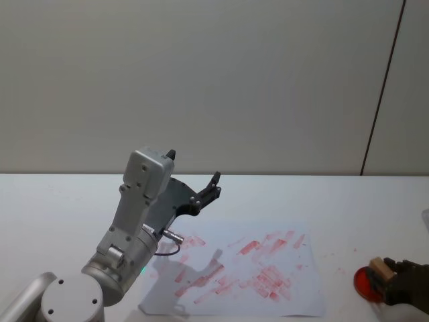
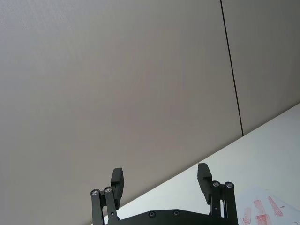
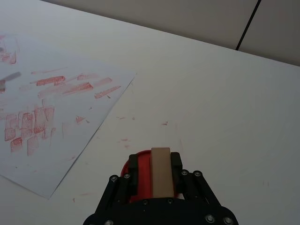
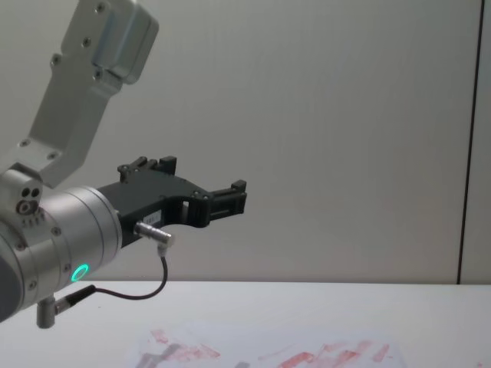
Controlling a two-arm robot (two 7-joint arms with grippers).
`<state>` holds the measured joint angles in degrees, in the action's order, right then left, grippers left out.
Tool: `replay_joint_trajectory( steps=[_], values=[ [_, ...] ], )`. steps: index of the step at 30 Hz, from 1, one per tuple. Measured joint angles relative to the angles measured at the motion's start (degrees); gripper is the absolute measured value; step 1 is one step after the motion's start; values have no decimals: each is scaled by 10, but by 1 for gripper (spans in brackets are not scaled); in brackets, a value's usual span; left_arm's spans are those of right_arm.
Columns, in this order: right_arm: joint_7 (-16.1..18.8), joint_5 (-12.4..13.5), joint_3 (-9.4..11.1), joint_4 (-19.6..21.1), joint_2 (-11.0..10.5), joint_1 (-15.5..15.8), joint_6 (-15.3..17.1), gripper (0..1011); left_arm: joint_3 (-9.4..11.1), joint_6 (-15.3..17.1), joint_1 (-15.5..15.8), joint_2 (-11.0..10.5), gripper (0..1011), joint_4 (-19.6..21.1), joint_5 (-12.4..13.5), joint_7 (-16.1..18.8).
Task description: Use the one hand to pick up the stamp and affix it onto the A4 paper.
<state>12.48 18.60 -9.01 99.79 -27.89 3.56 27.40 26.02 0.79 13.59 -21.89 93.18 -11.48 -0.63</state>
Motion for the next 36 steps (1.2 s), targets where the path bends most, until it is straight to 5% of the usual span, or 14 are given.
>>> replay_joint_trajectory(
  steps=[20,36],
  values=[
    [2,-2,0,-2,-1,2,-1,978,0,0,0,0,1002,0,0,0],
    [2,-3,0,-2,-1,2,-2,1001,0,0,0,0,1002,0,0,0]
  ],
)
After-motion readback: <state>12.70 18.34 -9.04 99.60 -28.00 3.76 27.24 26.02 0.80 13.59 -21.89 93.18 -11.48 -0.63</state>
